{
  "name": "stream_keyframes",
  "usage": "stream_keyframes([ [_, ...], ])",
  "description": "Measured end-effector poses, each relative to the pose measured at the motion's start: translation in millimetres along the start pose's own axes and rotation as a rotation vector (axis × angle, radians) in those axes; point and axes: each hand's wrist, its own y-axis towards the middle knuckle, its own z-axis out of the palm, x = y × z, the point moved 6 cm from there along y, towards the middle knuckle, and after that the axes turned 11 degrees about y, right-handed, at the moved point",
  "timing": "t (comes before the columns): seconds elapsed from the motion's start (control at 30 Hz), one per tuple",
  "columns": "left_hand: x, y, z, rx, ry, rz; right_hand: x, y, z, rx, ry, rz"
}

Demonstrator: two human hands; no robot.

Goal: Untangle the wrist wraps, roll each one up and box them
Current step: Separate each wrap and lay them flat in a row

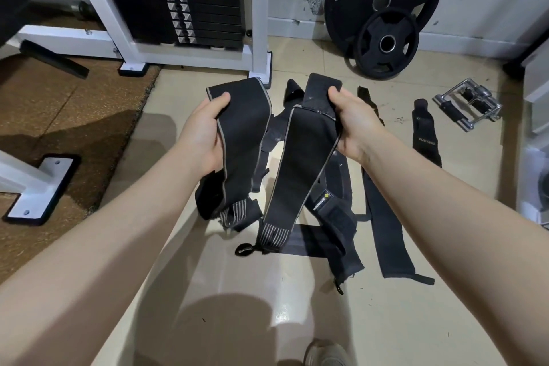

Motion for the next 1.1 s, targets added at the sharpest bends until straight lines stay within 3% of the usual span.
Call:
stream_keyframes([
  [0.17, -6.4, 4.7, -0.2, 0.044, 0.129, 0.093, 1.3, 1.1, 0.3, -0.004, 0.032, 0.024],
  [0.4, -5.2, -3.2, 18.2, 0.261, 0.353, 0.220, -5.1, -3.2, 8.4, 0.237, -0.181, 0.112],
  [0.57, 16.7, -5.2, 18.7, 0.334, 0.565, 0.120, -14.3, -9.1, 14.0, 0.427, -0.094, 0.211],
  [0.63, 20.3, -5.0, 20.4, 0.365, 0.553, 0.078, -18.0, -9.8, 17.3, 0.480, -0.181, 0.206],
  [0.77, 13.8, 6.1, 16.4, 0.202, 0.505, 0.069, -22.6, -7.9, 19.9, 0.516, -0.312, 0.195],
  [0.9, 2.1, 14.4, 12.3, 0.084, 0.443, 0.207, -22.2, -6.4, 21.4, 0.542, -0.137, 0.225],
  [0.97, -1.1, 15.6, 14.2, 0.041, 0.482, 0.243, -21.6, -11.7, 28.2, 0.623, -0.048, 0.259],
  [1.1, 0.1, 21.7, 14.6, -0.175, 0.699, 0.312, -22.3, -28.1, 43.7, 0.729, -0.133, 0.236],
])
